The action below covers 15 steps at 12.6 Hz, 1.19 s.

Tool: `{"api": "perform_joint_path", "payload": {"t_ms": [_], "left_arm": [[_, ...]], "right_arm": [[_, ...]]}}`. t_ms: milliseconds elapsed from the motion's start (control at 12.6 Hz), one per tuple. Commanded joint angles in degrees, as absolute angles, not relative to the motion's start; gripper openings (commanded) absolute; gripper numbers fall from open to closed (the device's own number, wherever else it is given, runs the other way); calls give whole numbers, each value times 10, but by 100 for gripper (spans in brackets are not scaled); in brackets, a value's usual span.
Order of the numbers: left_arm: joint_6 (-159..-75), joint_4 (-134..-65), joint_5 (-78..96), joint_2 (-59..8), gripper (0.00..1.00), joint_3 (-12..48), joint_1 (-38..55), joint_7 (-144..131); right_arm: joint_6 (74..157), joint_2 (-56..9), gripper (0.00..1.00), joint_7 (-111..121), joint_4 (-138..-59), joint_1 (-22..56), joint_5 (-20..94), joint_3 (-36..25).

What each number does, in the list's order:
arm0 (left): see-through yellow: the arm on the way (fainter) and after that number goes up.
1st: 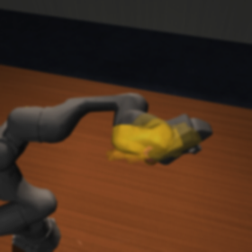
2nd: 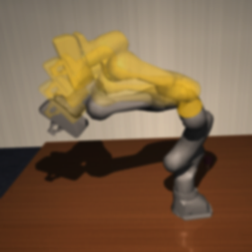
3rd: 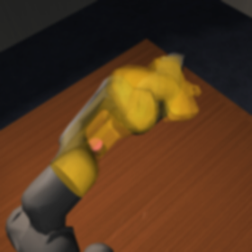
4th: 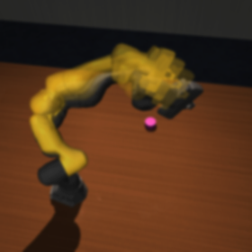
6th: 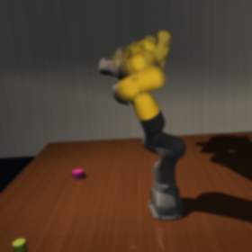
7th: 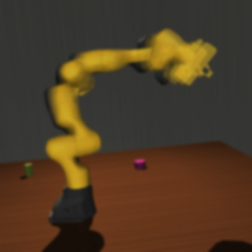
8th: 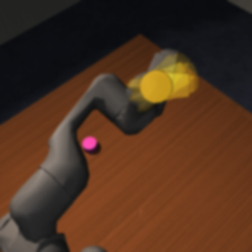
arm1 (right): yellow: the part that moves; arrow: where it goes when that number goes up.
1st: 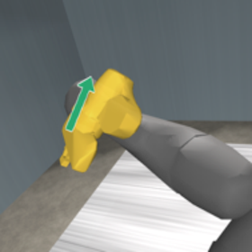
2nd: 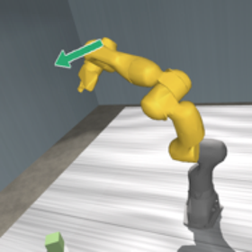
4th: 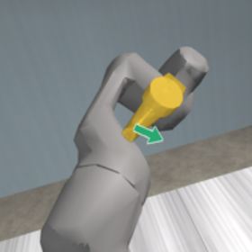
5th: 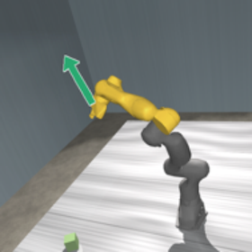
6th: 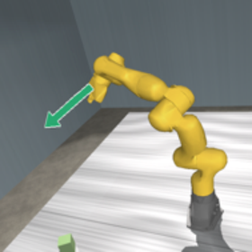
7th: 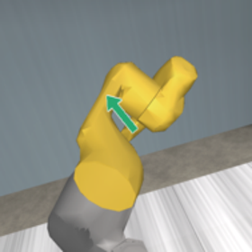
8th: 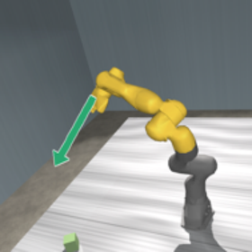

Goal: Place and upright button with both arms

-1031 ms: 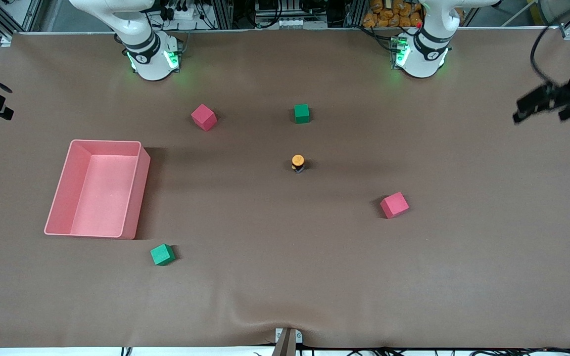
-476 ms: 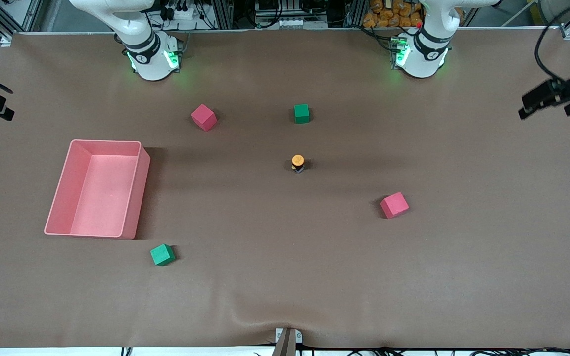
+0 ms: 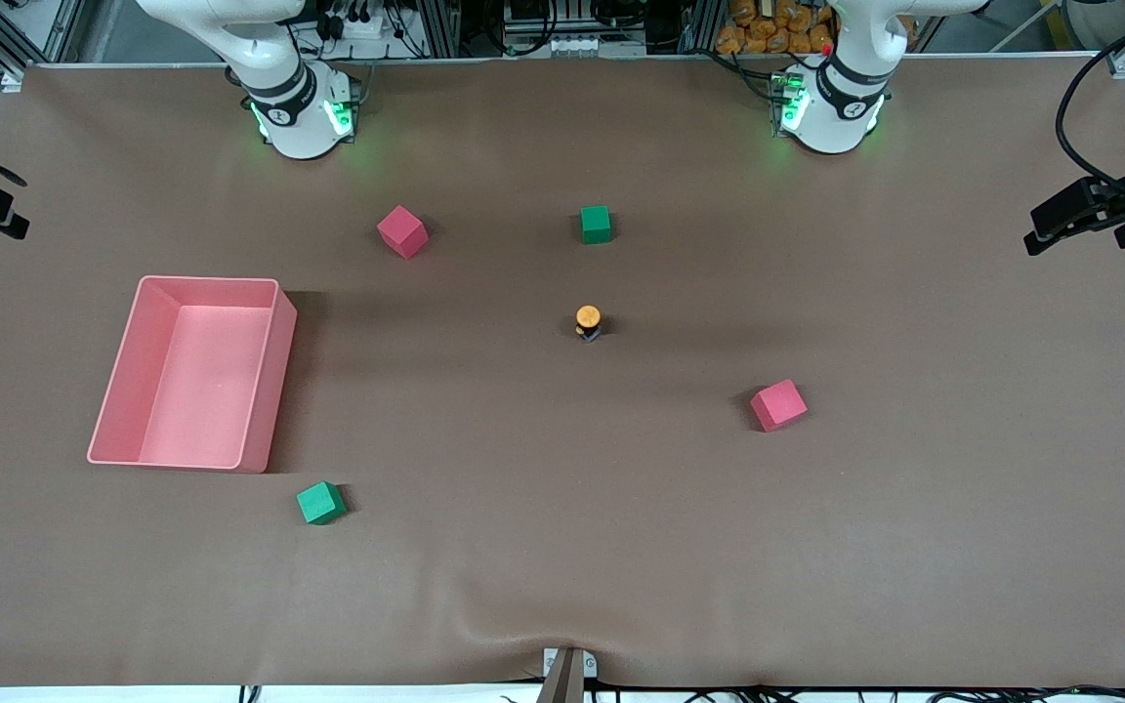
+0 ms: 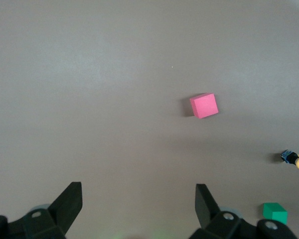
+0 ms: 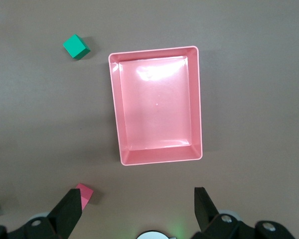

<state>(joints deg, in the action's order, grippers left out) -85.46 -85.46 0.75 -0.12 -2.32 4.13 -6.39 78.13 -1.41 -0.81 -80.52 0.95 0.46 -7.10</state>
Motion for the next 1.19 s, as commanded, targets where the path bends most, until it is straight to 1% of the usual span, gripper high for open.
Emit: {"api": "perform_joint_path", "payload": {"t_ms": [0, 476, 714, 1110], "left_arm": [[-846, -849, 6, 3, 100, -26, 48, -60], [-846, -849, 5, 1, 100, -25, 48, -61], [-846, -850, 3, 2, 100, -25, 48, -48], [-846, -850, 4, -1, 100, -25, 47, -33]], "right_arm": [[777, -14, 100, -17, -802, 7, 11, -70], [778, -15, 100, -17, -802, 12, 11, -69], [776, -14, 100, -16, -802, -1, 10, -71], [778, -15, 100, -19, -802, 15, 11, -69]]}}
